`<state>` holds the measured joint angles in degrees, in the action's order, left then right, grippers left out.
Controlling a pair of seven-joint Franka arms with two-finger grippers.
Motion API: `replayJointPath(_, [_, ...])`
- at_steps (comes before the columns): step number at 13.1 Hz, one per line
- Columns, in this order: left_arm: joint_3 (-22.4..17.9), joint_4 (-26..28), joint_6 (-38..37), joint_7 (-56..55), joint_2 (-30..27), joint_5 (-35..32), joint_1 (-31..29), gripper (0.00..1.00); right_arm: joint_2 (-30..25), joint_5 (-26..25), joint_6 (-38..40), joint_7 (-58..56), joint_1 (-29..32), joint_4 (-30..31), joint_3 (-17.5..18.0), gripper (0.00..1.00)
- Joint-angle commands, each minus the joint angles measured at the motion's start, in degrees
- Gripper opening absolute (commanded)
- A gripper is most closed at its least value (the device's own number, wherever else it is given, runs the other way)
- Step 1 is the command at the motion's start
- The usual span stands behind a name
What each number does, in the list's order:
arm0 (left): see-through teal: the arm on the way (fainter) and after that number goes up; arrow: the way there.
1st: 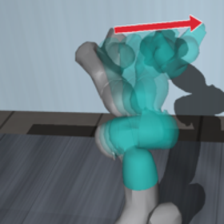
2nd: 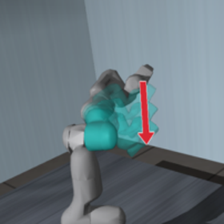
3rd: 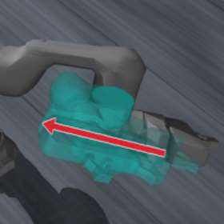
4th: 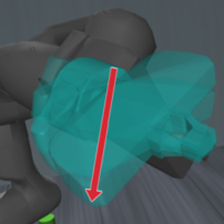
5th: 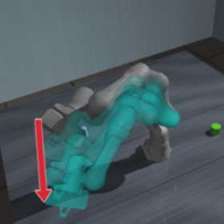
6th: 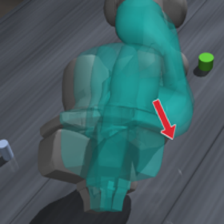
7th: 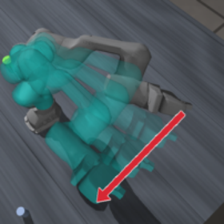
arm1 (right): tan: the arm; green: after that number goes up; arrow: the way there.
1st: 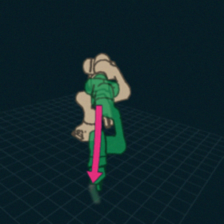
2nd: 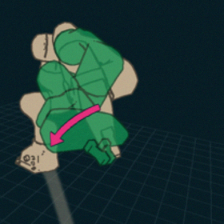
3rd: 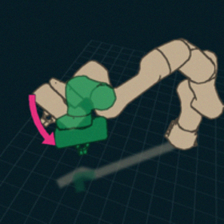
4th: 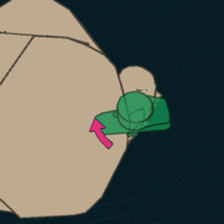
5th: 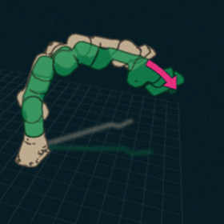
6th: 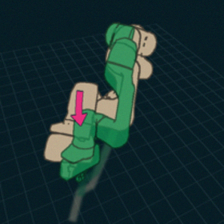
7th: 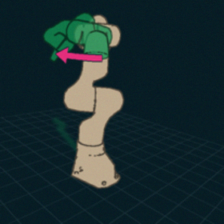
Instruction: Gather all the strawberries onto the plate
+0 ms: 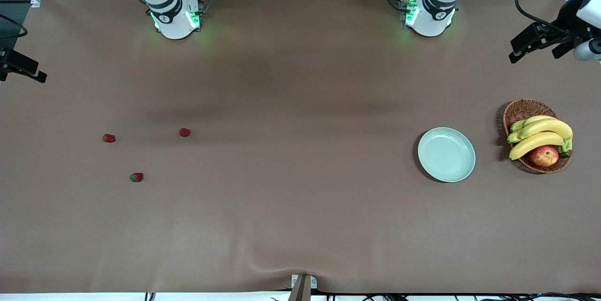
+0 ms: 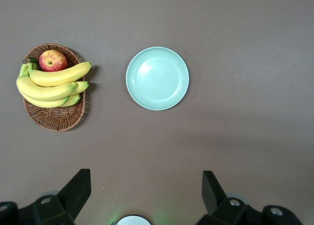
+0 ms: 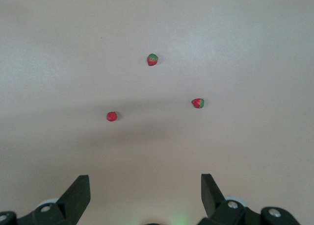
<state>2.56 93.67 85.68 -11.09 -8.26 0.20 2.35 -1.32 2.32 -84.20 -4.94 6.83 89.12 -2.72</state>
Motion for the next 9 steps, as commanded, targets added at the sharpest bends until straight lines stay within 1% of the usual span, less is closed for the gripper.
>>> replayJointPath(1, [-0.2,0.3,0.6,0.7,-0.6,-0.3,0.7,1.00,0.7,1.0,1.1,-0.7,0.9,-1.7,0.3,1.00])
replayJointPath(2, [-0.6,-0.7,-0.2,0.7,-0.3,-0.3,1.5,1.00,0.7,1.0,1.1,-0.7,0.9,-1.7,0.3,1.00])
replayJointPath(3, [-0.6,-2.4,-1.0,0.8,1.5,-0.3,1.3,1.00,0.7,1.0,1.1,-0.7,1.0,-1.7,0.3,1.00])
replayJointPath(4, [-0.5,-3.0,-1.4,1.0,2.2,-0.3,1.5,1.00,0.7,1.0,1.1,-0.7,1.0,-1.7,0.3,1.00])
replayJointPath(9, [-0.1,-2.7,-2.9,2.8,1.4,-0.3,1.4,1.00,0.7,1.0,1.1,-0.7,0.9,-1.7,0.3,1.00])
